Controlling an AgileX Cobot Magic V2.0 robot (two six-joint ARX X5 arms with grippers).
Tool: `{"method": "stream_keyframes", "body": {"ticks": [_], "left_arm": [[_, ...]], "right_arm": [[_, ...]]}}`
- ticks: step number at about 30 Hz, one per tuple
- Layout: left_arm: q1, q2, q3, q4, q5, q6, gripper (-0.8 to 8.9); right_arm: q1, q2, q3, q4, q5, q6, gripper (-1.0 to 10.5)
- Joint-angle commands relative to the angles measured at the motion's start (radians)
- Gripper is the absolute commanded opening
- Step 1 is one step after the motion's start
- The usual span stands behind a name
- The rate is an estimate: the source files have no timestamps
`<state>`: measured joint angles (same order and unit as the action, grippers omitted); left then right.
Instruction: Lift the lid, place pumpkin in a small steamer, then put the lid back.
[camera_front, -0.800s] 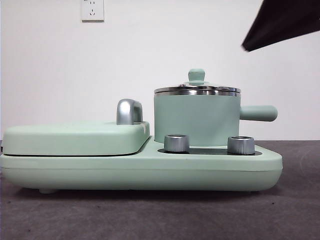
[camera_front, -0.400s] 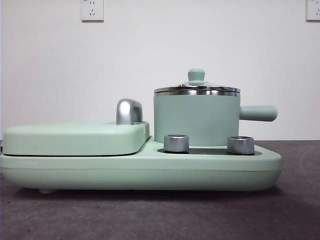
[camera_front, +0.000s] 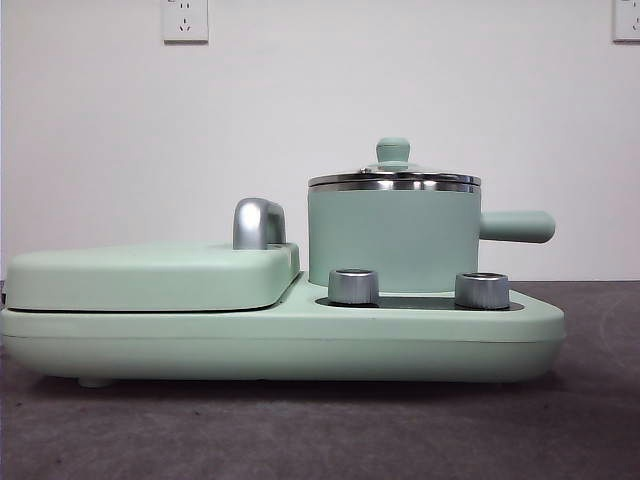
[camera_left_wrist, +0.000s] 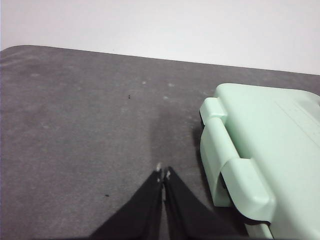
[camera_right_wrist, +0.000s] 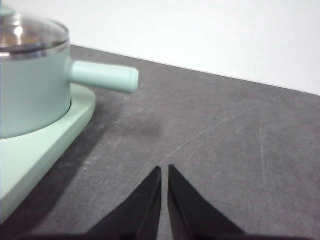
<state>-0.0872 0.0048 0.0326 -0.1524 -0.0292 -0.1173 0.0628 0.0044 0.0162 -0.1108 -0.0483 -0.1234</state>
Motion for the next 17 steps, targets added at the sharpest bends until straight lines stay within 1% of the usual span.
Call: {"method": "stream_keyframes", "body": {"ticks": [1, 3, 17], "left_arm": [[0.000, -0.002, -0.019, 0.014, -0.002, -0.001, 0.07], [0.000, -0.002, -0.019, 0.014, -0.001, -0.001, 0.07], [0.000, -0.002, -0.019, 0.014, -0.002, -0.001, 0.07]], "right_arm": [[-0.008, -0.001, -0.004, 0.010, 0.003, 0.014, 0.2], [-0.008, -0.001, -0.004, 0.010, -0.006, 0.034, 0.2], [-0.006, -0.001, -0.004, 0.010, -0.004, 0.034, 0.2]]}}
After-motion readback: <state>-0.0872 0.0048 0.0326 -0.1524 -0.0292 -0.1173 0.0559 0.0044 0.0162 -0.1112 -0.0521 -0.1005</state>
